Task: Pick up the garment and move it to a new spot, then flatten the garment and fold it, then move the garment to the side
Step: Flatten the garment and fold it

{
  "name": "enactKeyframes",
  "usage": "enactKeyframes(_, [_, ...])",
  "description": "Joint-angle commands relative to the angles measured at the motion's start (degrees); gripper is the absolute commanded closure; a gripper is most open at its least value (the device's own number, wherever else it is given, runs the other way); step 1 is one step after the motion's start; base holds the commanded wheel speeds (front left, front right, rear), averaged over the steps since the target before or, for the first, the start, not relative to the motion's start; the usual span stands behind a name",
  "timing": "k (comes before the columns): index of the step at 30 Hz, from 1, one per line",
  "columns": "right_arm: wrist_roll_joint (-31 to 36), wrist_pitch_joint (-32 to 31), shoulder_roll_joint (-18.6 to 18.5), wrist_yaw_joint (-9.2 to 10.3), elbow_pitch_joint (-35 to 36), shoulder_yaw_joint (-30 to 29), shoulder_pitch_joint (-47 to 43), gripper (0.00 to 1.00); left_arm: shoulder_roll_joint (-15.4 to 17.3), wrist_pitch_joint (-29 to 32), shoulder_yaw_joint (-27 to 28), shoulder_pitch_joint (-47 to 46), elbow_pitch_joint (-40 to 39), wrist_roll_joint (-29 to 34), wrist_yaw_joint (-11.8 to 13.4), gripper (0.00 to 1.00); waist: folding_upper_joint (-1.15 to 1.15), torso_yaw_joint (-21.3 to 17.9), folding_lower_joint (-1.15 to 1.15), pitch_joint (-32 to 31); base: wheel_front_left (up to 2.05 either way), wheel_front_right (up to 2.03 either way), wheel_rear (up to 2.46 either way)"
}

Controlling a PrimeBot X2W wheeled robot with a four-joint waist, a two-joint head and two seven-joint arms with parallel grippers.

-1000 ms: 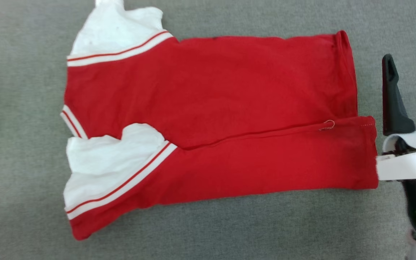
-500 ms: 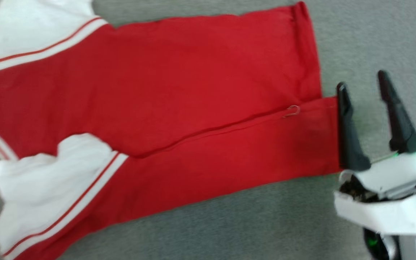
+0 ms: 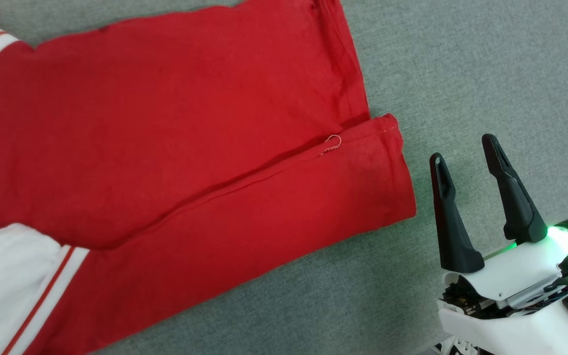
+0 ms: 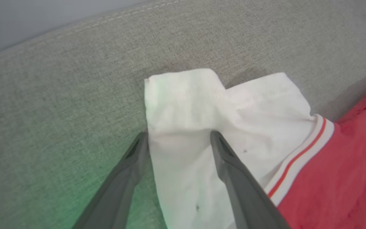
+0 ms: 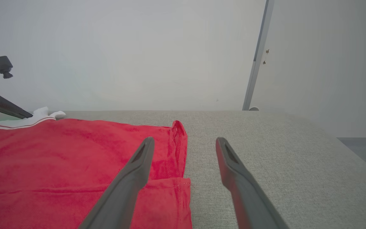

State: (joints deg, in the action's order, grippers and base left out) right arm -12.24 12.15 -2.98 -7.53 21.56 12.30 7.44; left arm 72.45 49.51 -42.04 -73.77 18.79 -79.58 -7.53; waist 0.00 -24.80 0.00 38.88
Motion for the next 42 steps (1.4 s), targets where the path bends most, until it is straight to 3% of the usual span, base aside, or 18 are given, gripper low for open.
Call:
enactKeyframes(1, [-0.3,0.4,0.2,0.09,0.2,0.2,-0.5,0.00,0.1,1.1,-0.5,-0.3,0.1,-0.8,0.1,0.00,0.00,-1.0,0.00,1.1,0.00,0.00,0.00])
enactKeyframes(5, [-0.7,0.6,0.2,0.09,0.2,0.3,-0.1,0.00,-0.1,5.4,-2.0,-0.5,-0.8,-2.0,0.1,0.00,0.00,-1.0,0.00,1.6,0.00,0.00,0.00])
enactKeyframes(6, [-0.8,0.5,0.2,0.09,0.2,0.5,0.2,0.00,0.0,5.6,-2.3,-0.5,-0.9,-2.0,0.1,0.51,0.00,-1.0,0.00,1.7,0.00,0.00,0.00])
enactKeyframes(7, [-0.8,0.0,0.2,0.09,0.1,0.9,0.8,0.00,0.0,6.1,-2.6,-0.4,-1.3,-2.5,0.1,0.71,0.00,-0.9,0.00,1.8,0.00,0.00,0.00])
enactKeyframes(8, [-0.7,-0.6,0.2,0.09,0.1,1.2,1.8,0.00,0.0,6.5,-2.7,-0.3,-1.7,-3.1,0.1,1.00,0.00,-0.9,0.00,1.9,0.00,0.00,0.00])
enactKeyframes(12, [-3.6,-7.1,0.2,0.09,-1.0,0.6,6.7,0.00,0.4,5.5,-3.2,-0.9,-2.5,-2.0,0.1,1.00,0.00,-0.4,0.00,2.1,0.00,0.00,0.00])
enactKeyframes(17, [-5.5,-23.1,0.2,0.09,-5.9,-0.8,21.1,0.00,-1.5,4.4,-4.1,-1.5,-4.1,-2.4,0.1,1.00,0.00,1.9,0.00,2.3,0.00,0.00,0.00])
enactKeyframes(27, [-8.8,-53.2,0.1,0.09,-27.9,-5.4,48.3,0.00,-4.3,2.6,-5.8,-4.2,-7.8,-2.9,0.1,1.00,0.00,7.5,0.00,4.5,0.00,0.00,0.00])
enactKeyframes(34, [-10.2,-64.4,0.3,0.09,-38.1,-3.9,54.1,0.00,-4.0,1.4,-7.7,-4.3,-9.8,-3.9,0.1,1.00,0.00,8.6,0.00,5.3,0.00,0.00,0.00])
enactKeyframes(41, [-10.5,-69.8,0.3,0.09,-39.4,-4.7,55.4,0.00,-4.3,0.5,-9.1,-5.1,-10.7,-4.9,0.1,1.00,0.00,8.9,0.00,4.8,0.00,0.00,0.00])
enactKeyframes(42, [-10.6,-70.3,0.3,0.09,-39.2,-4.6,55.3,0.18,-4.4,0.6,-9.3,-5.3,-10.7,-4.9,0.1,1.00,0.00,9.0,0.00,4.8,0.00,0.00,0.00])
